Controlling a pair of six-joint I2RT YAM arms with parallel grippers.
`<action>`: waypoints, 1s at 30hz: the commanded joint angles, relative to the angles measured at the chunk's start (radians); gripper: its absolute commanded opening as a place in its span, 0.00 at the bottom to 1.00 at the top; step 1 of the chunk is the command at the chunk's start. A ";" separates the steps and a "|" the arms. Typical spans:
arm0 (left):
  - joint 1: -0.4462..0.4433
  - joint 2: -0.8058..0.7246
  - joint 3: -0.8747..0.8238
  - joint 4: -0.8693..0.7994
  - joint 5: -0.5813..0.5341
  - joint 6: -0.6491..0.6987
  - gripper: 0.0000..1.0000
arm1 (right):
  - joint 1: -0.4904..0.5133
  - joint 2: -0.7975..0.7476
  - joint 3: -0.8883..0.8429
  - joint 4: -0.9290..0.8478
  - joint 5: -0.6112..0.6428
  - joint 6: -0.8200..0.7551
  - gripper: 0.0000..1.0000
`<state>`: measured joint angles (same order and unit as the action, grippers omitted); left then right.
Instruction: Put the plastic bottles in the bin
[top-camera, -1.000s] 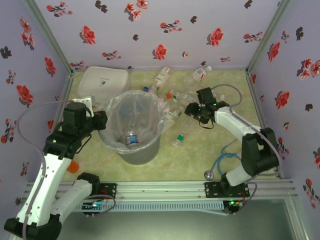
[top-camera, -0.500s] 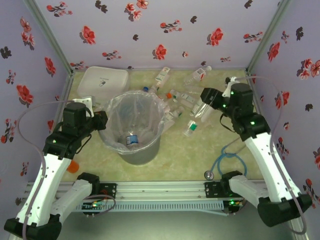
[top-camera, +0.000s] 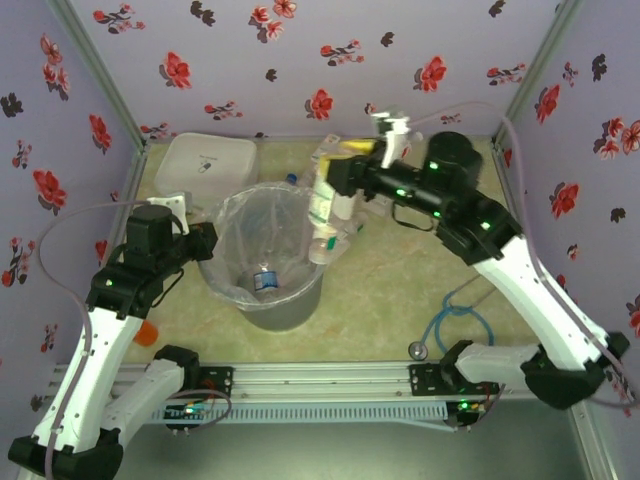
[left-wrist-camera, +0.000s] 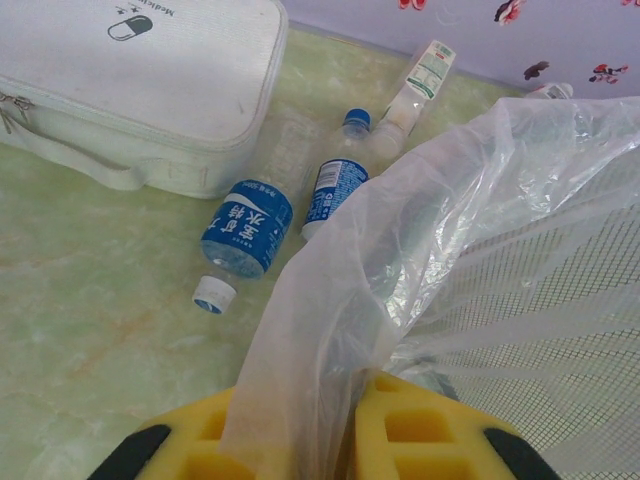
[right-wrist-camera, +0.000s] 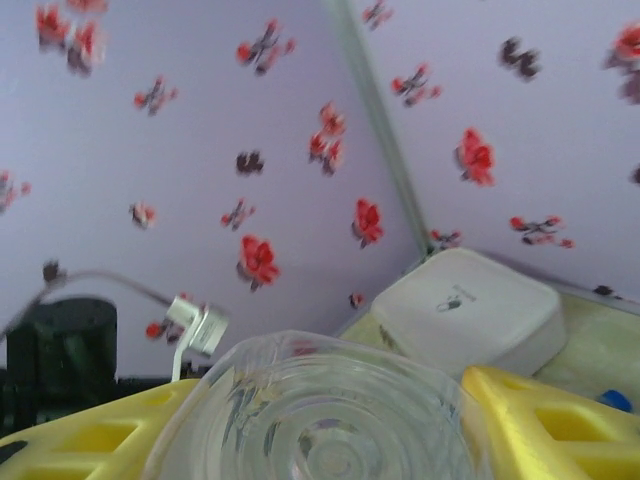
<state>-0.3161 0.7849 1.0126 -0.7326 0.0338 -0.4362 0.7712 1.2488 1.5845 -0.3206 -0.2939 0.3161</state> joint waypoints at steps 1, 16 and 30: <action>-0.008 -0.011 -0.022 -0.057 0.041 0.024 0.00 | 0.093 0.129 0.092 -0.144 0.079 -0.167 0.00; -0.008 -0.037 0.004 -0.037 0.079 0.039 0.00 | 0.299 0.550 0.138 -0.279 0.297 -0.259 0.00; -0.008 -0.044 -0.012 -0.036 0.069 0.050 0.00 | 0.301 0.574 0.004 -0.191 0.305 -0.118 0.59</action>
<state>-0.3172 0.7574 1.0122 -0.7540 0.1139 -0.4320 1.0672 1.8545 1.5921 -0.4896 -0.0208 0.1562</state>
